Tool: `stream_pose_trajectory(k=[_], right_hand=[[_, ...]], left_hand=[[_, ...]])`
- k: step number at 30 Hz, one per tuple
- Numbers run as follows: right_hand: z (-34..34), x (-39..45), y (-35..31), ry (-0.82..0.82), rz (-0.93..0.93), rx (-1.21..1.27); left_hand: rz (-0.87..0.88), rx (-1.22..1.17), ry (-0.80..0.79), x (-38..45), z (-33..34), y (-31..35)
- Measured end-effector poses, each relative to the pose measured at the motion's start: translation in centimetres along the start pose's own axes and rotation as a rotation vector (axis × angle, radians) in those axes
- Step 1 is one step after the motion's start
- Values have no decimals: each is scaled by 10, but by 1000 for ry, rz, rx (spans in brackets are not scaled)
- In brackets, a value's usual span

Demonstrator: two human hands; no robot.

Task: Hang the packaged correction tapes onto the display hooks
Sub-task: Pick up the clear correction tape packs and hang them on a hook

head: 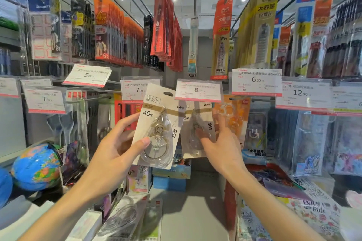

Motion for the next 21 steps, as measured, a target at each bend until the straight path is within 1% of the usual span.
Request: stream_pose_trajectory(k=[4,8,13,16,18,21], right_hand=[[12,8,-4,34,12,-6],[25,16,2,40,54,-88],[20,16,4,44,3,-135],[24,24,5,46,30,-175],[28,29,7,29,36,-171],[27,27,14,-75,67,-42]], left_hand=[[-21,11,16,-2,5,-9],[-41,27,9,-3,8,-11],[-62,36,-2,-4,8,-13],[-70,30,2,-4,9,-13],[-75,22,-8,-4,11,-13],[-84,5,-15,-5,12,-14]])
Point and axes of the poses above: each hand's wrist, its own x-axis towards the middle knuckle, its own z-axis out of the palm, y = z × x, the point moved 8 cm from there along x, towards the middle knuckle, and after that the axes turned 7 degrees about y, right-handed, at the moved point
